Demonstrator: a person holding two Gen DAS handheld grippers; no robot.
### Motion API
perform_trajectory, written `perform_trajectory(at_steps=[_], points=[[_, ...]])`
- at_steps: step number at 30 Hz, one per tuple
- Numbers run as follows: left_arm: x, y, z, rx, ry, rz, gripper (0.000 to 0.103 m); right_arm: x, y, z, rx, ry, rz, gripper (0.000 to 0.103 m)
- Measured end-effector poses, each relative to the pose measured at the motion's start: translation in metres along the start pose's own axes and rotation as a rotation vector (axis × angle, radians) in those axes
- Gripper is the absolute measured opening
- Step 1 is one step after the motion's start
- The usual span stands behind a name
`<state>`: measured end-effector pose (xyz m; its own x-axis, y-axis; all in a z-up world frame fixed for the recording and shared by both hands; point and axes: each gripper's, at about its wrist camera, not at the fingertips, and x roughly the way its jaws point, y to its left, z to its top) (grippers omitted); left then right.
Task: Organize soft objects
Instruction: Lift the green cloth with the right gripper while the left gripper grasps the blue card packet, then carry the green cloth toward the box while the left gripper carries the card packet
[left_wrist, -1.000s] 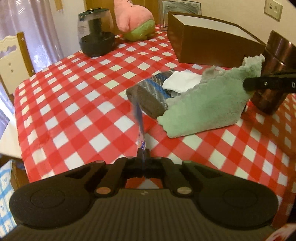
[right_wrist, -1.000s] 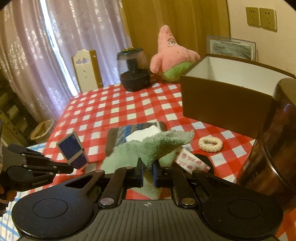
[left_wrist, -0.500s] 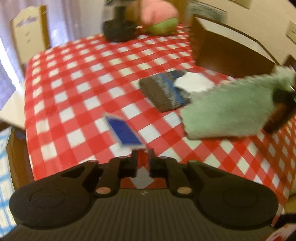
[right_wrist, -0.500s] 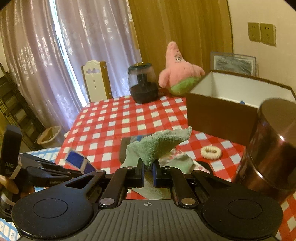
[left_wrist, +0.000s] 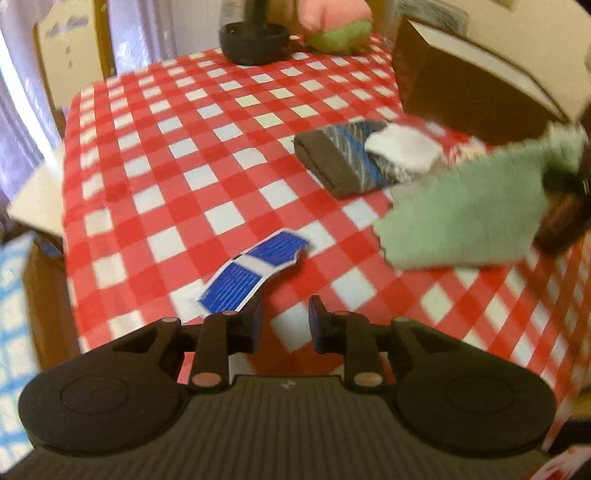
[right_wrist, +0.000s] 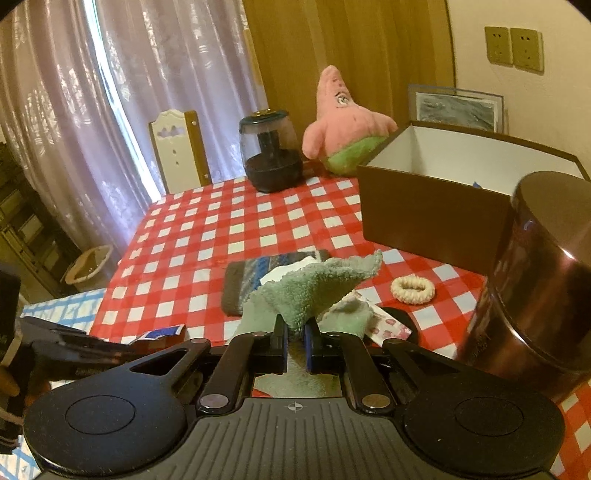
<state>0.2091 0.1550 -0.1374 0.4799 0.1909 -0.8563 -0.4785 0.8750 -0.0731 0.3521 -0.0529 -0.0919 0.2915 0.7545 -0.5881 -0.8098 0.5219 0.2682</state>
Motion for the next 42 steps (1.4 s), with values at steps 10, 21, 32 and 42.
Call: perform_trajectory(at_steps=[10,21,32,42], points=[[-0.021,-0.021,-0.024,0.281,-0.025,0.125,0.036,0.005,-0.002,-0.003,0.008,0.029,0.001,0.008],[0.015,-0.007,-0.011,0.468,0.007,0.09,0.065,0.005,-0.006,-0.007,0.048,0.038,-0.005,0.008],[0.04,0.026,0.024,0.469,0.091,-0.134,0.051,0.005,-0.006,-0.004,0.074,0.038,-0.015,0.008],[0.03,0.019,0.014,0.414,0.087,-0.116,0.035,-0.001,-0.002,0.0,0.061,0.02,-0.001,0.008]])
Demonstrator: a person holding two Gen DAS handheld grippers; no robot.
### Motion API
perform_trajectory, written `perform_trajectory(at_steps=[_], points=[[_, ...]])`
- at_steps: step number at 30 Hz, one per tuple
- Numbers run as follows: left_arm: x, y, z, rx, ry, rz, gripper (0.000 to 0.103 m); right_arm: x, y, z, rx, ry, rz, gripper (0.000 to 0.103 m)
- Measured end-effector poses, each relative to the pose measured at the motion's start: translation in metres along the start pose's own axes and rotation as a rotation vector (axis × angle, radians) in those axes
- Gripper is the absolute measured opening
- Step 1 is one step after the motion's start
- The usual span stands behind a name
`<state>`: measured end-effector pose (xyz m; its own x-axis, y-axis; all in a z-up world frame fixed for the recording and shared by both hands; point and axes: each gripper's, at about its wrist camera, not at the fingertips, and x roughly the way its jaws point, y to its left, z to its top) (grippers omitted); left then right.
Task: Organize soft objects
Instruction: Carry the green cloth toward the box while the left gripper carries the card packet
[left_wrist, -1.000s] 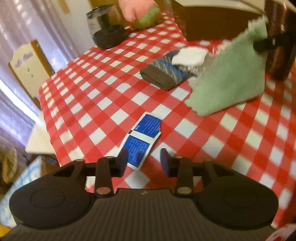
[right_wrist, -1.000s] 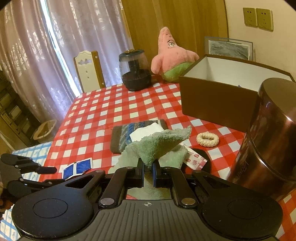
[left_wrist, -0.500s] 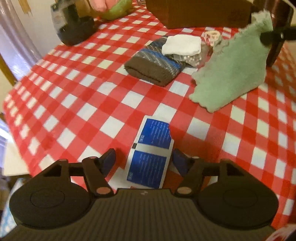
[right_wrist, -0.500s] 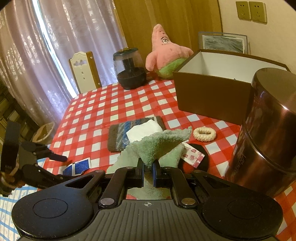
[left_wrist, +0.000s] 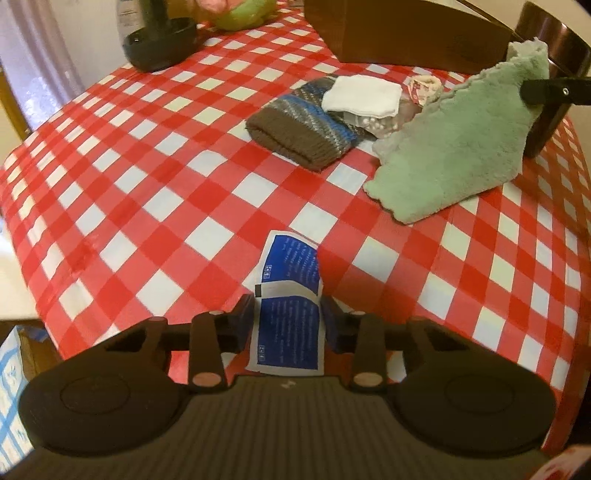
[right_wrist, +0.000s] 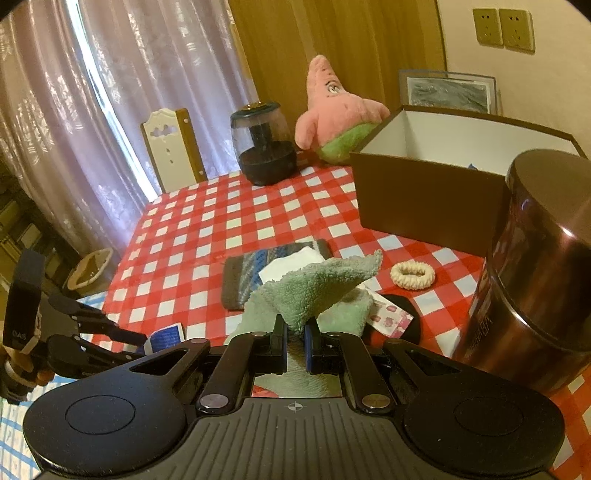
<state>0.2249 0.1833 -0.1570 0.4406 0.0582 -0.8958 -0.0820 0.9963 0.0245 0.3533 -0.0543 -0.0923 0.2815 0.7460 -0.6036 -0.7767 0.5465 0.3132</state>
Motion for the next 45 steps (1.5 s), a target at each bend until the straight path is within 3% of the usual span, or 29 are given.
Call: perform_trajectory(at_steps=[8,15,30,37,45], points=[[-0.026,-0.011,-0.003,-0.074,-0.047,0.041,0.035,-0.014,0.004,0.004,-0.017,-0.036,0.015,0.008],[-0.059,-0.028,0.013,-0.108,-0.127,0.071,0.035,-0.035,0.011,0.008,-0.038,-0.072,0.031,0.008],[-0.109,-0.068,0.063,-0.056,-0.257,0.103,0.035,-0.122,0.007,0.03,-0.016,-0.218,0.06,0.008],[-0.113,-0.093,0.083,-0.003,-0.29,0.08,0.035,-0.176,-0.022,0.029,0.036,-0.254,0.011,0.008],[-0.108,-0.121,0.111,0.063,-0.317,0.048,0.035,-0.236,-0.067,0.019,0.102,-0.271,-0.121,0.008]])
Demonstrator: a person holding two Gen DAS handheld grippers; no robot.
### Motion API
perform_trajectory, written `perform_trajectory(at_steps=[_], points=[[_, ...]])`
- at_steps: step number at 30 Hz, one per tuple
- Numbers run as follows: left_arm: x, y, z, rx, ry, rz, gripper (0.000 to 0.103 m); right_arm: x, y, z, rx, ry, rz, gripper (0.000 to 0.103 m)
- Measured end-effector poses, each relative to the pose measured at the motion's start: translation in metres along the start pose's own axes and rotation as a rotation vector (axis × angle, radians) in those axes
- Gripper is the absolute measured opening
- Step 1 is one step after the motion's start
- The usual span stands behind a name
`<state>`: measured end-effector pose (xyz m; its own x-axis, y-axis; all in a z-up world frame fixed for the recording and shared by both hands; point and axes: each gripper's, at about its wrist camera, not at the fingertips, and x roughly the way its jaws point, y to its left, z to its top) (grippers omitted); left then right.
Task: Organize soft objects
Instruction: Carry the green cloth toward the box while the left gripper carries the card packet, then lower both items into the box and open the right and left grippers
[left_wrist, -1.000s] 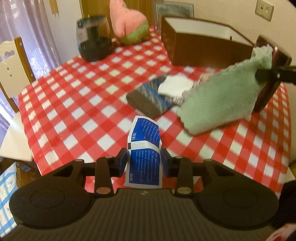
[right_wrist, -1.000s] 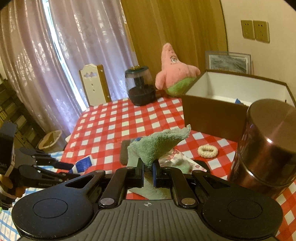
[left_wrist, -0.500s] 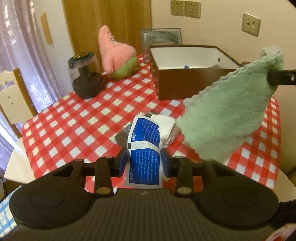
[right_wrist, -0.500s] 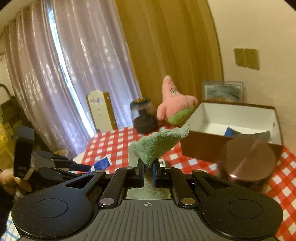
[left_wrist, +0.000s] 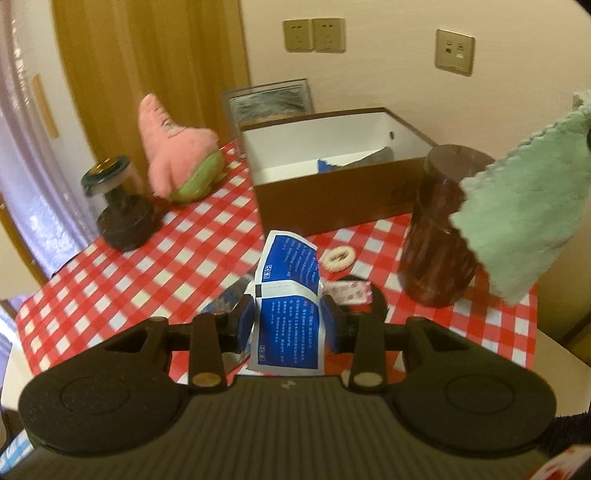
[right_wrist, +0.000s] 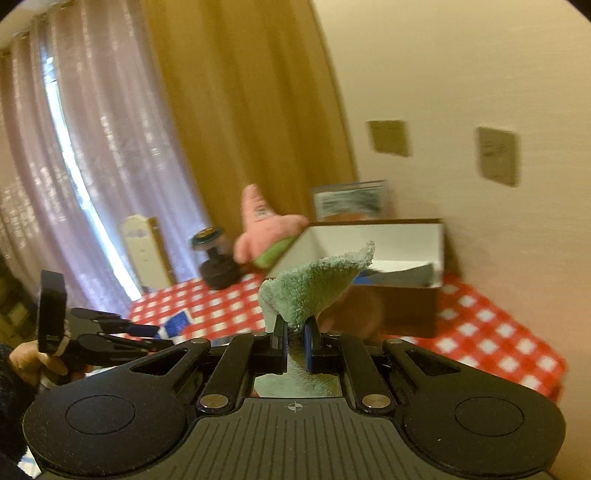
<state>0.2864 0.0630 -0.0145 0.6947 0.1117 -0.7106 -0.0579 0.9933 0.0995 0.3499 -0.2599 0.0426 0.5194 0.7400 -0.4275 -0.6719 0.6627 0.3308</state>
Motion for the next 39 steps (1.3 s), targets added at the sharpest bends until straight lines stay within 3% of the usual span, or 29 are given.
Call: perform_trajectory(at_steps=[8,15,31,39], points=[[0.018,-0.024,0.032,0.053,-0.029,-0.031,0.035,-0.031,-0.047,0.021,0.004,-0.066,-0.126,0.008],[0.03,-0.039,0.064,0.086,-0.071,-0.03,0.035,-0.025,-0.076,0.053,-0.038,-0.133,-0.139,0.008],[0.102,-0.045,0.163,0.094,-0.114,0.004,0.036,0.085,-0.109,0.142,-0.071,-0.245,0.0,0.008],[0.154,-0.033,0.201,0.044,-0.088,0.005,0.036,0.161,-0.124,0.161,-0.055,-0.197,0.019,0.008]])
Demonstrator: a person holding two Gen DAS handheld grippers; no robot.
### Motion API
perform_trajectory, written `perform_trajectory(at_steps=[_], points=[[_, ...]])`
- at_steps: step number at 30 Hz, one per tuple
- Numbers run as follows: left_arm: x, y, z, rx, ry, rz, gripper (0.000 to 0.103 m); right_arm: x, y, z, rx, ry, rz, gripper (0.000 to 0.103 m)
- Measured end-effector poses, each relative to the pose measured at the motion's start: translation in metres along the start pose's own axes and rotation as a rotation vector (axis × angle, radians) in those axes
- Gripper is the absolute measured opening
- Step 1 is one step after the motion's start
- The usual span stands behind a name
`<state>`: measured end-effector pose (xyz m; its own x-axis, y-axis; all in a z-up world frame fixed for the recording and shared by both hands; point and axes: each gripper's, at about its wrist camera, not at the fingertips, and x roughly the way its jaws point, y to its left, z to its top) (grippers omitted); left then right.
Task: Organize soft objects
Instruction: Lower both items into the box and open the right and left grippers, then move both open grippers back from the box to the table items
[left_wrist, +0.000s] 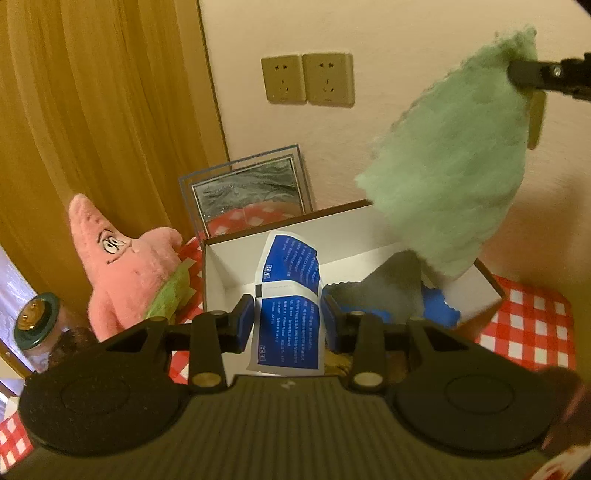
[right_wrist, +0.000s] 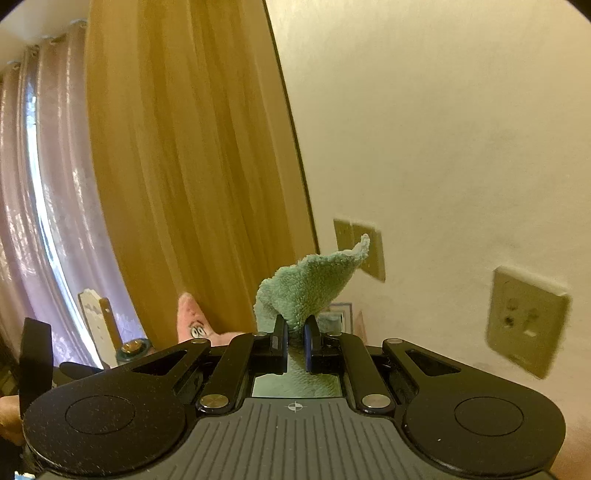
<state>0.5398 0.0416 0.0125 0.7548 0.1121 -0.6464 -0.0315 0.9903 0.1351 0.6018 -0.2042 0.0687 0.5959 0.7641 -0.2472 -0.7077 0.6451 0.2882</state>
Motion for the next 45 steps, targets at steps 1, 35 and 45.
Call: perform_trajectory(at_steps=[1,35,45], points=[[0.007,0.001,0.002,-0.005,0.006,0.0,0.036,0.009,-0.002,-0.002,0.006,0.011,0.001,0.008],[0.085,0.025,0.004,-0.108,0.11,0.017,0.063,0.111,-0.057,-0.082,0.101,0.415,-0.085,0.06],[0.032,0.031,-0.019,-0.178,0.117,0.025,0.063,0.065,-0.054,-0.081,0.137,0.4,-0.111,0.06]])
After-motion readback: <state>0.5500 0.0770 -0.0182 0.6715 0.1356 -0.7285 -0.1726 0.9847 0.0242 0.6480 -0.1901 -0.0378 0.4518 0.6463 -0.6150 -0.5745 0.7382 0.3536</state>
